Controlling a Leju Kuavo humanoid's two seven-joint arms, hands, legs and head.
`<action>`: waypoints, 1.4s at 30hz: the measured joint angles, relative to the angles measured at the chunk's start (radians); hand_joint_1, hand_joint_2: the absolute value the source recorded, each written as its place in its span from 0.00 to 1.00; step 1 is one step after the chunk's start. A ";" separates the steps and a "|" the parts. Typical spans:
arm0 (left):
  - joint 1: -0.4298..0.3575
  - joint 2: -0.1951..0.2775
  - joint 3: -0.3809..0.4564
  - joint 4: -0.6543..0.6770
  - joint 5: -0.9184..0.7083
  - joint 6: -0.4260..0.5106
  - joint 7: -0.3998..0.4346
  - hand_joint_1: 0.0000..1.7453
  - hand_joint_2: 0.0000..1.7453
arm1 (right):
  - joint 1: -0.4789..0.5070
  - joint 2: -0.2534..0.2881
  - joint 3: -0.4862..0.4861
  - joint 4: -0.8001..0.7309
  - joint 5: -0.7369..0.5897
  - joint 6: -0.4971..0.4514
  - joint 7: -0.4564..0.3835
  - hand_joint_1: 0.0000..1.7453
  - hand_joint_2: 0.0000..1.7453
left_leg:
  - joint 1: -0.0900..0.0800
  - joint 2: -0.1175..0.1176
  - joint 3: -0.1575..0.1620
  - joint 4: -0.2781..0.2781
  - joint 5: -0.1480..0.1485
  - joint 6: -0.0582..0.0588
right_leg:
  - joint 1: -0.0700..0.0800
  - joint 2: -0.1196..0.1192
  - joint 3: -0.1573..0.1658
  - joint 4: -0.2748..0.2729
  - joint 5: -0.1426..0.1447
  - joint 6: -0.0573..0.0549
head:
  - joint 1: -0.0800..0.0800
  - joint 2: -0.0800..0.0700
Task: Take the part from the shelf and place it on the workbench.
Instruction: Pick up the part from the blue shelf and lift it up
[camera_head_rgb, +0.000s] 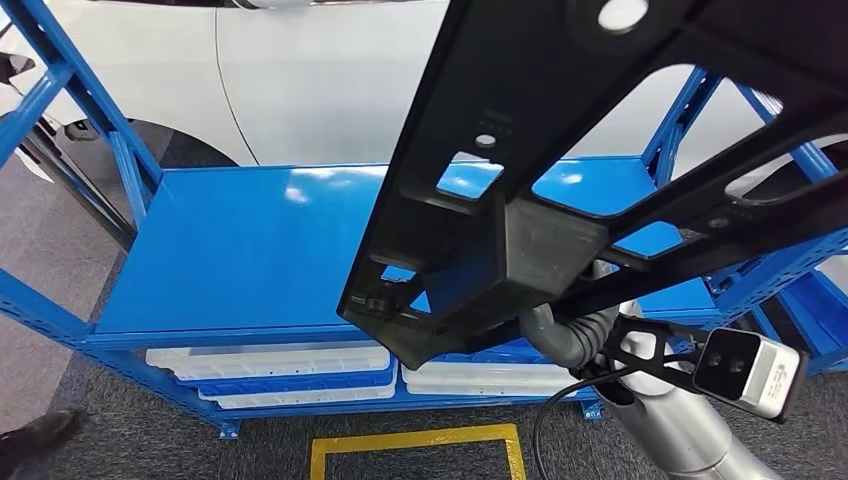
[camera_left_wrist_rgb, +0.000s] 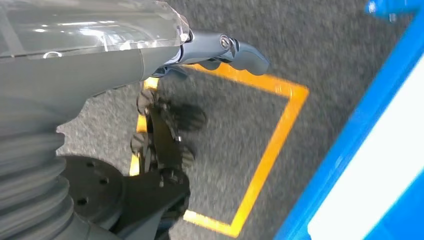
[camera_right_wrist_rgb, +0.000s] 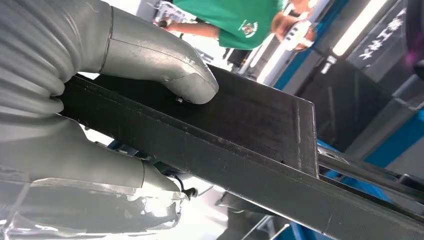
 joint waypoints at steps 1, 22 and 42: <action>-0.001 0.001 0.000 0.000 0.001 0.001 0.004 0.00 1.00 | 0.007 0.000 0.000 -0.007 0.004 -0.006 0.003 1.00 1.00 | 0.000 0.005 -0.002 -0.004 0.006 0.008 | -0.002 -0.002 -0.005 0.008 -0.011 0.004 | 0.000 0.000; 0.003 0.030 0.023 0.000 0.008 0.054 0.084 0.00 1.00 | 0.151 0.003 -0.060 -0.059 -0.011 0.000 -0.097 1.00 1.00 | -0.001 0.033 -0.141 0.267 -0.116 -0.033 | 0.006 -0.036 0.023 -0.038 0.009 -0.038 | 0.000 0.000; 0.012 0.008 0.034 0.000 0.015 0.069 0.124 0.00 1.00 | 0.278 0.010 -0.088 -0.044 0.048 0.110 -0.100 1.00 1.00 | -0.014 0.031 -0.034 -0.037 0.054 0.019 | 0.003 -0.028 0.060 0.052 -0.048 -0.006 | 0.000 0.000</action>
